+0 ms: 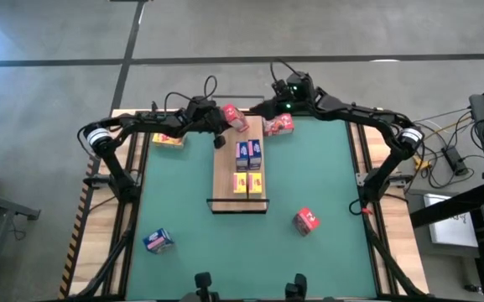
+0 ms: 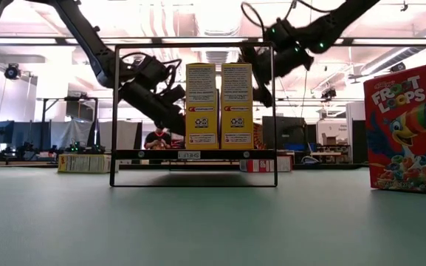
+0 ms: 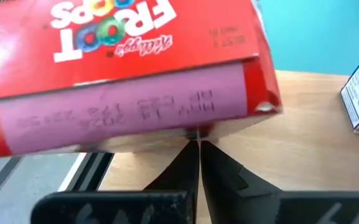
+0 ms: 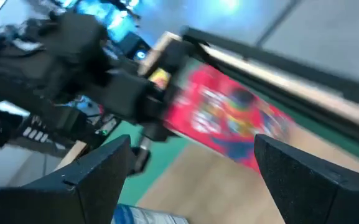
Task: Stack cereal on shelf
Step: Put the top red cereal box on the shelf
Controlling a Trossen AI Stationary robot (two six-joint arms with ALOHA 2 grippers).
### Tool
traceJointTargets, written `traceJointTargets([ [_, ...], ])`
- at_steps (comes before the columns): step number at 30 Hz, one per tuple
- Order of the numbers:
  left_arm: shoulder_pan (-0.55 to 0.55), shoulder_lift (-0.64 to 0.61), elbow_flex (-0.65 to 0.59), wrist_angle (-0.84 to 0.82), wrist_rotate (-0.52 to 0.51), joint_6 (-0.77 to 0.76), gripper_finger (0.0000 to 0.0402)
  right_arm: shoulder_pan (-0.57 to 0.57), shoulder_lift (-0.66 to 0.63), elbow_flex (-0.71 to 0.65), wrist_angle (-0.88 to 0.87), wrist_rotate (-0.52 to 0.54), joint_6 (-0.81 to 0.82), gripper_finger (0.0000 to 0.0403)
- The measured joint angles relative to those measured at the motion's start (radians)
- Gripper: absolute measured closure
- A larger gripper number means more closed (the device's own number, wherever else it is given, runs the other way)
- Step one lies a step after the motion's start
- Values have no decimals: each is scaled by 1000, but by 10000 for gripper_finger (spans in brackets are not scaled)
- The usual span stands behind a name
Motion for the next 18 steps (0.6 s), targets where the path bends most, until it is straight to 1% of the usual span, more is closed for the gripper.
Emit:
traceJointTargets([
  [6, 0, -1, 16, 10, 2, 0, 401, 15, 17, 63, -4, 27, -49, 75],
  [16, 0, -1, 29, 10, 2, -11, 401, 14, 117, 94, -12, 30, -82, 76],
  [18, 0, -1, 29, 10, 2, -14, 401, 12, 122, 110, -28, 48, -81, 76],
])
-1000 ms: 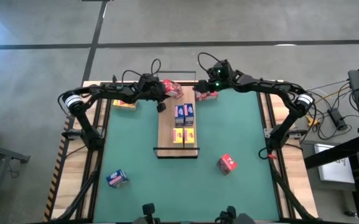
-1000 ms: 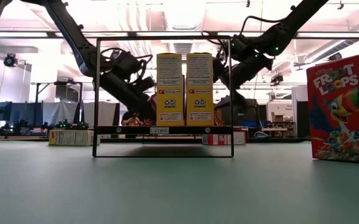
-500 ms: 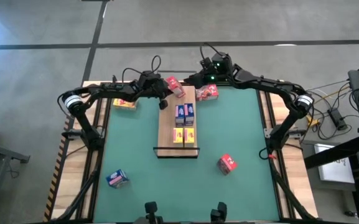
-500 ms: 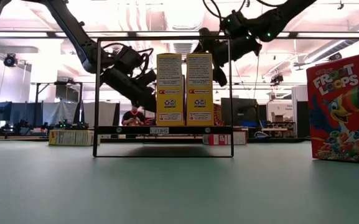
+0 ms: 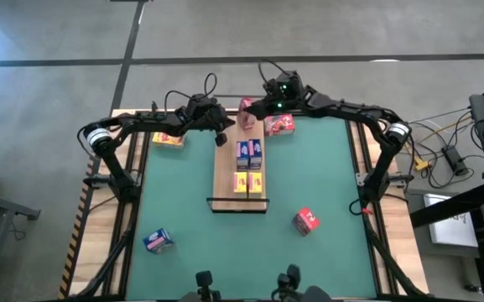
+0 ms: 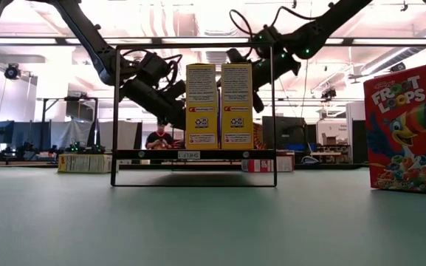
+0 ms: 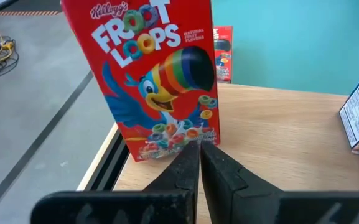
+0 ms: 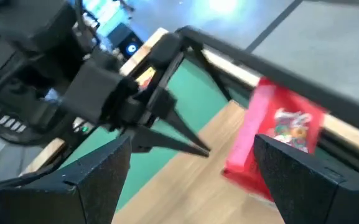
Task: Stack cereal on shelf
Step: Put the top red cereal box on the shelf
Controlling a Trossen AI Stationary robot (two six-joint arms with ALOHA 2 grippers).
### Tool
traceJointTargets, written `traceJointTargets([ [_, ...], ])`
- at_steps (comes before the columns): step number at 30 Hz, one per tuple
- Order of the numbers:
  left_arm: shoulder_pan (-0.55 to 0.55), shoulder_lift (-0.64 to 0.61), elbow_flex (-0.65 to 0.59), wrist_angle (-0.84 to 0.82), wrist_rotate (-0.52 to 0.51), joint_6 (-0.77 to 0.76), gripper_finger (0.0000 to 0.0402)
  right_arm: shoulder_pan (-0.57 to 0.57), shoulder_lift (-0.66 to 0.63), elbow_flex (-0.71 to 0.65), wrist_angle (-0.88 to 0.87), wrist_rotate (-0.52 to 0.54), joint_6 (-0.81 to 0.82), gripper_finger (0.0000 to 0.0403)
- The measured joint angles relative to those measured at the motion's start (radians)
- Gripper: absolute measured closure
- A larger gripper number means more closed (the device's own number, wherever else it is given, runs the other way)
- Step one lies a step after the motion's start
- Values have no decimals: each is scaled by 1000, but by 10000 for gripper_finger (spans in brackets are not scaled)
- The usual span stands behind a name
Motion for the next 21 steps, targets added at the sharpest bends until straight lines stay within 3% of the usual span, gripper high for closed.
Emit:
traceJointTargets([
  [7, 0, 0, 0, 0, 0, -1, 401, 3, -1, 66, -141, 140, -87, 76],
  [15, -1, 0, 0, 7, 0, -3, 401, 50, 22, 97, -182, 169, -170, 76],
  [21, -2, 0, 0, 10, 0, -6, 401, 76, 30, 110, -205, 313, -218, 76],
])
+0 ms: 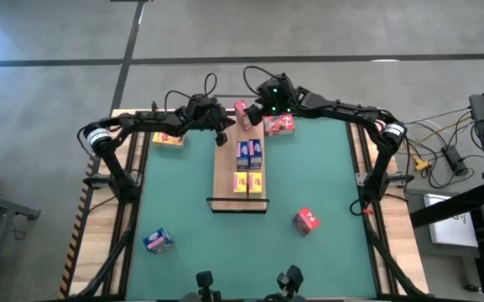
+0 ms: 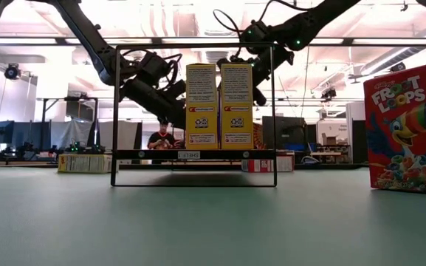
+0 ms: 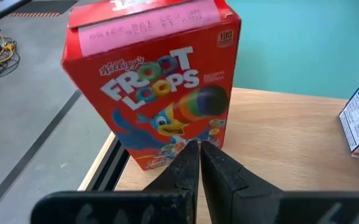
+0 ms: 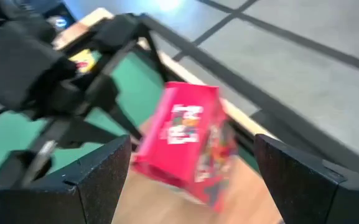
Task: Stack cereal on shelf
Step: Put the top red cereal box on the shelf
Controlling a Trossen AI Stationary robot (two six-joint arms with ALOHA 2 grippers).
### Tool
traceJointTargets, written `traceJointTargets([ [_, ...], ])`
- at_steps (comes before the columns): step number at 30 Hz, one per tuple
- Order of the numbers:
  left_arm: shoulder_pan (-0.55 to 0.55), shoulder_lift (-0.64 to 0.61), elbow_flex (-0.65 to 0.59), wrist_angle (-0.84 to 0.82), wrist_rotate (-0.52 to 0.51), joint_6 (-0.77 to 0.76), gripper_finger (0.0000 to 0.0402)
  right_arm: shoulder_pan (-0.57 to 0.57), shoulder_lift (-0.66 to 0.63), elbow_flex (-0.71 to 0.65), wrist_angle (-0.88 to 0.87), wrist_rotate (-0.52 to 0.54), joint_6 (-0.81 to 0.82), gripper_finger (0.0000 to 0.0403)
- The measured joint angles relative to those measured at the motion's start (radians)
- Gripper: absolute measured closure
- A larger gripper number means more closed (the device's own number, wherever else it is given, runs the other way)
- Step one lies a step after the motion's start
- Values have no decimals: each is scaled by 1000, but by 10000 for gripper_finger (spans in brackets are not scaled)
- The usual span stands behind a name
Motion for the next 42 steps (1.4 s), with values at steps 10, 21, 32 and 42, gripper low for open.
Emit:
traceJointTargets([
  [10, 0, 0, 0, 6, 0, -2, 401, 22, 18, 0, 2, 15, -18, 76],
  [21, 0, 0, 0, 6, 0, 0, 401, 61, 57, 0, 35, 89, -46, 76],
  [32, -1, 0, 0, 6, 0, 0, 401, 69, 95, 0, 43, 157, -37, 76],
  [42, -1, 0, 0, 6, 0, 0, 401, 68, 96, 0, 54, 167, -24, 76],
])
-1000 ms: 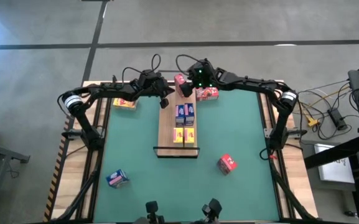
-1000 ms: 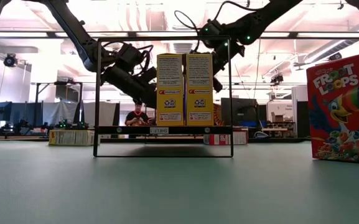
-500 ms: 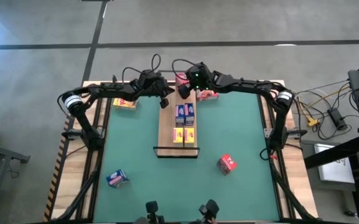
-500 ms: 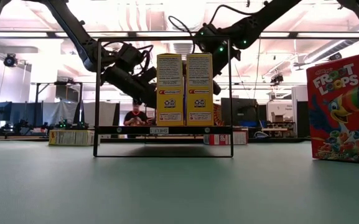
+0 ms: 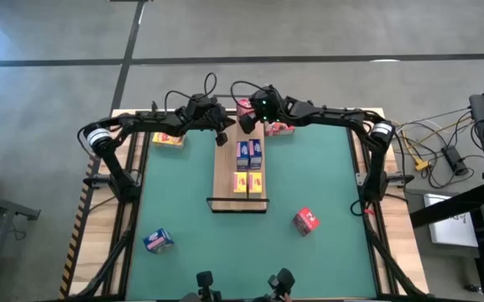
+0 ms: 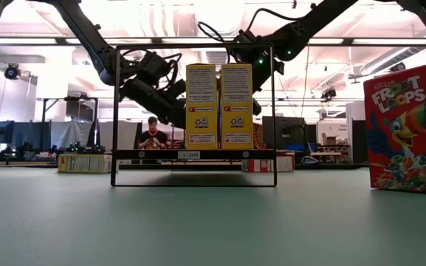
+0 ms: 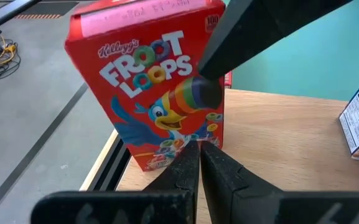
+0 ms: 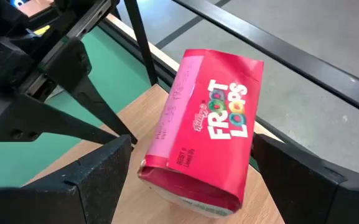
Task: Stack cereal on shelf
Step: Put the top red cereal box on the shelf
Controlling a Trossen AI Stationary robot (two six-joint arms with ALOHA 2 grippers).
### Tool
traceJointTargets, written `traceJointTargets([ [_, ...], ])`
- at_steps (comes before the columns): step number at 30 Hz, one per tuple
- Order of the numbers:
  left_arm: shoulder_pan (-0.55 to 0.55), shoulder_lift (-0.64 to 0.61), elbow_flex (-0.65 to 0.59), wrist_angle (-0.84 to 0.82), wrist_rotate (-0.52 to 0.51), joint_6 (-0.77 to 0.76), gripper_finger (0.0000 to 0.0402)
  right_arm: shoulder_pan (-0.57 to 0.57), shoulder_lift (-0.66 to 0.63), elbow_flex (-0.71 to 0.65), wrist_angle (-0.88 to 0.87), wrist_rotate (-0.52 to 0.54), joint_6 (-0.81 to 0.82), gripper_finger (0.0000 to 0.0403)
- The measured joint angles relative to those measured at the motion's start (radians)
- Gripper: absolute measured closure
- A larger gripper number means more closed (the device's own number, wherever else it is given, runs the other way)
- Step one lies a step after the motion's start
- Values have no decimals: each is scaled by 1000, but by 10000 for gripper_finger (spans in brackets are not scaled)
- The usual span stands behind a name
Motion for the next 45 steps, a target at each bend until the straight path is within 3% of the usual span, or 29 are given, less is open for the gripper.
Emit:
traceJointTargets([
  [4, 0, 0, 0, 0, 0, 0, 401, 0, 0, 0, 1, 0, 0, 87],
  [11, 0, 0, 0, 0, 0, 0, 401, 5, 0, 0, 3, -3, -12, 165],
  [15, 0, 0, 0, 0, 0, -1, 401, 6, 0, 0, 3, -2, -10, 189],
  [41, -7, -12, 0, 64, 0, -74, 401, 33, -76, -2, -173, -7, 146, 197],
  [45, -8, -9, 0, 86, 0, -78, 401, 33, -76, -2, -173, -52, 146, 197],
])
